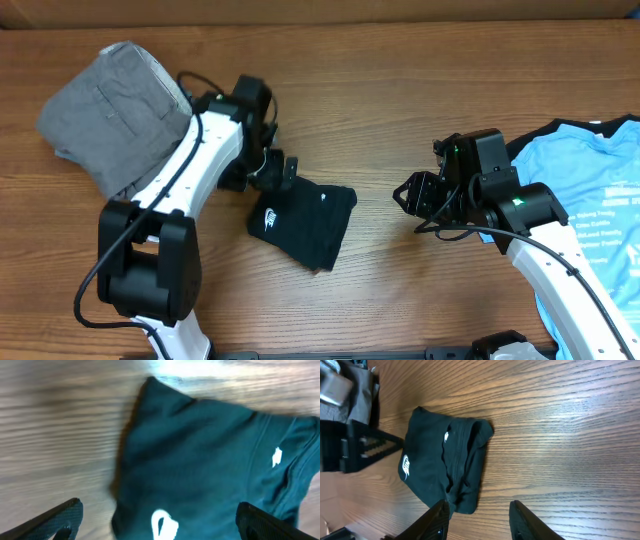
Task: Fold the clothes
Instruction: 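Carry the folded black shirt left and place it on the grey pile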
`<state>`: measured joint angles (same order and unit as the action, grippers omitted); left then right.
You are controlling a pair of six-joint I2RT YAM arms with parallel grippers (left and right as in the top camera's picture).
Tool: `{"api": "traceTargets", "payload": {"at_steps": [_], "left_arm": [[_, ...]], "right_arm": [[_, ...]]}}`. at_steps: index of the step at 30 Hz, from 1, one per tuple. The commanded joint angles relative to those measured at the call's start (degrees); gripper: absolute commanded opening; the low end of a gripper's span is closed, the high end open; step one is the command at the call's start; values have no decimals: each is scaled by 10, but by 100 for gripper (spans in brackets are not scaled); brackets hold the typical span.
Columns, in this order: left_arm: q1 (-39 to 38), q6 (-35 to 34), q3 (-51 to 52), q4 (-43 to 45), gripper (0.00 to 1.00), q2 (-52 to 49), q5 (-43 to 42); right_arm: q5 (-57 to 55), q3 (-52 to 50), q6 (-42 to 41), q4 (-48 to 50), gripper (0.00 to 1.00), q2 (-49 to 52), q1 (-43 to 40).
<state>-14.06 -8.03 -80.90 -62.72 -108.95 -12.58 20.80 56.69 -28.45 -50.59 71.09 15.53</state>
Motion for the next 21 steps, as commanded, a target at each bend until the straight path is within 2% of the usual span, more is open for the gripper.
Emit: {"api": "traceTargets", "payload": {"at_steps": [1, 6, 9, 11, 12, 14, 15, 17, 18, 21], "left_arm": [[10, 64, 45, 29, 100, 2, -110], [10, 64, 112, 75, 100, 2, -59], [10, 61, 145, 100, 100, -1, -67], [10, 61, 163, 122, 95, -2, -101], [9, 61, 172, 135, 89, -2, -127], [9, 62, 180, 148, 58, -2, -165], [9, 61, 181, 150, 36, -2, -179], [9, 61, 180, 151, 8, -2, -194], [10, 61, 179, 149, 4, -1, -205], [17, 62, 158, 129, 4, 0, -230]], "right_arm": [[3, 8, 6, 3, 43, -9, 3], [3, 8, 6, 3, 43, -9, 3], [3, 8, 6, 3, 43, -9, 3], [3, 8, 6, 3, 43, -9, 3], [3, 8, 6, 3, 43, -9, 3], [3, 8, 6, 5, 43, -9, 3], [3, 8, 6, 6, 43, -9, 3], [3, 8, 6, 5, 43, -9, 3], [3, 8, 6, 3, 43, -9, 3], [3, 8, 6, -2, 43, -9, 3]]}}
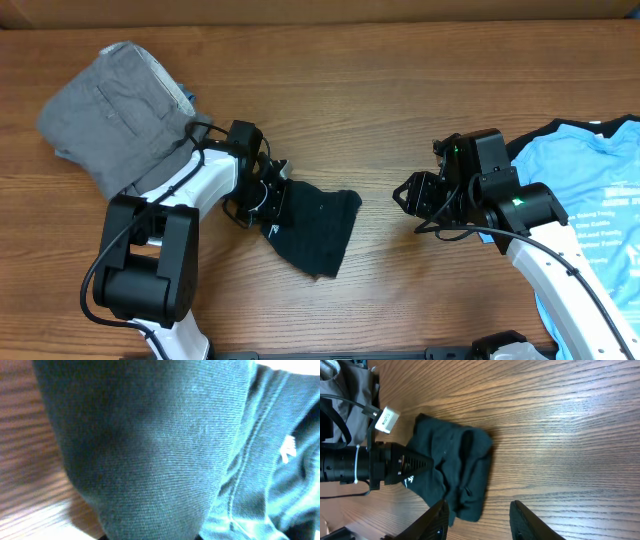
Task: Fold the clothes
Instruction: 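Carry the folded black shirt left and place it on the grey pile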
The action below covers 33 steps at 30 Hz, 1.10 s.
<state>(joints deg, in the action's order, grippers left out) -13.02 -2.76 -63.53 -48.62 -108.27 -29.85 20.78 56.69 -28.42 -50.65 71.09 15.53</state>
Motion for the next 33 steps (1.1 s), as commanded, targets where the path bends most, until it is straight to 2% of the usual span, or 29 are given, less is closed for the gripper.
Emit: {"api": "traceTargets", "payload": {"at_steps": [1, 5, 10, 15, 18, 23, 25, 26, 27, 28, 30, 33], "left_arm": [[11, 9, -29, -24, 4, -7, -58], [45, 19, -123, -113, 4, -3, -57], [127, 48, -301, -215, 4, -3, -57], [227, 47, -442, -213, 4, -3, -51], [289, 40, -473, -180, 4, -3, -2], [361, 40, -463, -114, 29, -18, 99], [378, 40, -463, -98, 35, -32, 154], [386, 39, -463, -94, 49, -40, 169], [395, 38, -463, -92, 90, -49, 179], [403, 38, -463, -92, 100, -56, 180], [419, 9, -463, -95, 100, -61, 179], [450, -24, -482, -113, 100, -51, 157]], "right_arm": [[3, 8, 6, -3, 43, -9, 3], [3, 8, 6, -7, 43, -9, 3], [3, 8, 6, -7, 43, -9, 3], [3, 8, 6, -10, 43, -9, 3], [3, 8, 3, -18, 43, -9, 3], [3, 8, -1, -26, 43, -9, 3], [3, 8, -3, -28, 43, -9, 3], [4, 8, -3, -30, 43, -9, 3], [4, 8, -3, -32, 43, -9, 3], [3, 8, -3, -35, 42, -9, 3], [3, 8, -3, -39, 34, -9, 3], [3, 8, -3, -41, 33, -9, 3]]}}
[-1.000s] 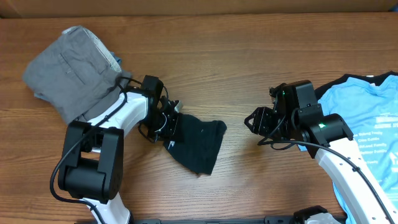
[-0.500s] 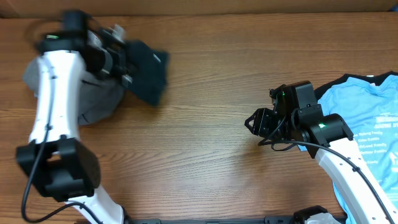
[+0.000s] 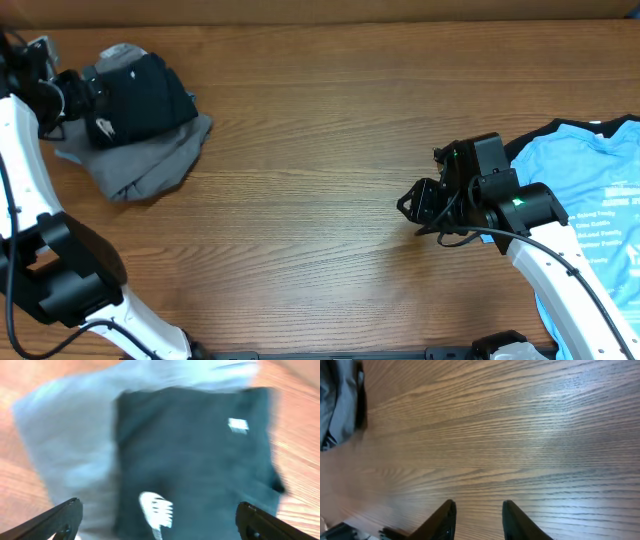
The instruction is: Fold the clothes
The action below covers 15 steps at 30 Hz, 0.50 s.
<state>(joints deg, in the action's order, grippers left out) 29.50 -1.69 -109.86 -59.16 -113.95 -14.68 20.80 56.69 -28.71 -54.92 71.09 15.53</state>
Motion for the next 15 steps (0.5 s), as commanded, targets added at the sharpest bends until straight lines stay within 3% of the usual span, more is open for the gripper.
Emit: {"api": "traceTargets", "payload": {"at_steps": [1, 3, 8, 11, 15], "left_arm": [[34, -34, -32, -17, 100, 12, -21], [50, -32, -68, -43, 100, 24, -86], [41, 63, -174, -160, 100, 75, -228], [-13, 122, -214, -243, 100, 127, -231], [-122, 137, -219, -290, 100, 213, -167]], "right_arm": [[3, 8, 0, 2, 34, -9, 3], [3, 8, 0, 4, 35, -10, 3], [3, 26, 1, 5, 38, -25, 3], [-16, 54, 6, -2, 39, -53, 3], [-23, 104, 21, -27, 43, -103, 3]]}}
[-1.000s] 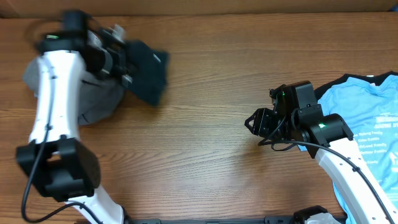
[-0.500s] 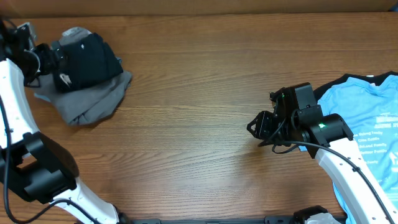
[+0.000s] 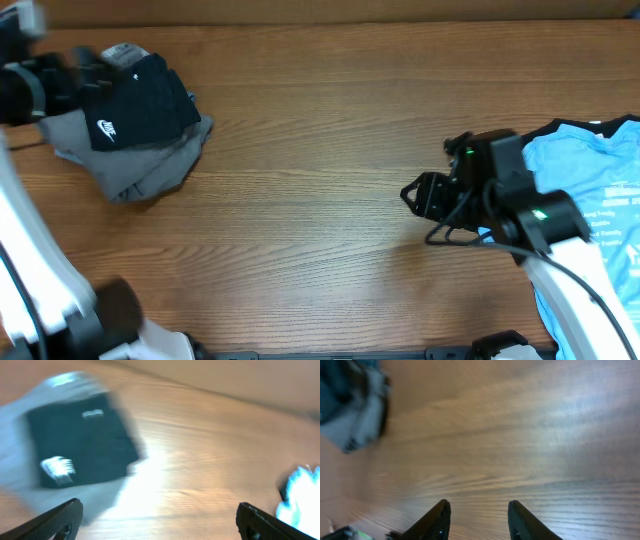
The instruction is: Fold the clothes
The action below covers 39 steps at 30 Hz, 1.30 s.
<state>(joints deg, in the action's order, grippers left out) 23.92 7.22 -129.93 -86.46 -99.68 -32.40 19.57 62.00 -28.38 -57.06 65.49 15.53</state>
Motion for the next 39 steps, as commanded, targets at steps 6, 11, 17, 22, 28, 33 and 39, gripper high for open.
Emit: {"api": "traceTargets", "payload": {"at_steps": [6, 11, 17, 22, 28, 33, 39], "left_arm": [[-273, -29, -18, -58, 100, 202, 253], [-380, -120, -9, -103, 100, 273, 358], [-391, -152, 91, -103, 100, 368, 349], [-391, -177, 173, -82, 100, 409, 335], [-391, -182, 181, -85, 100, 401, 332], [-391, -182, 181, -87, 100, 399, 332], [-391, -182, 181, -90, 100, 399, 332]], "right_arm": [[-66, 143, 81, -54, 49, -148, 3], [-97, 198, 111, -47, 88, -219, 3], [-97, 211, 111, -48, 100, -263, 3], [-97, 208, 111, -87, 100, -262, 3], [-97, 208, 111, -159, 100, -262, 3], [-97, 208, 111, -211, 100, -262, 3], [-97, 203, 111, -249, 100, -262, 3]]}}
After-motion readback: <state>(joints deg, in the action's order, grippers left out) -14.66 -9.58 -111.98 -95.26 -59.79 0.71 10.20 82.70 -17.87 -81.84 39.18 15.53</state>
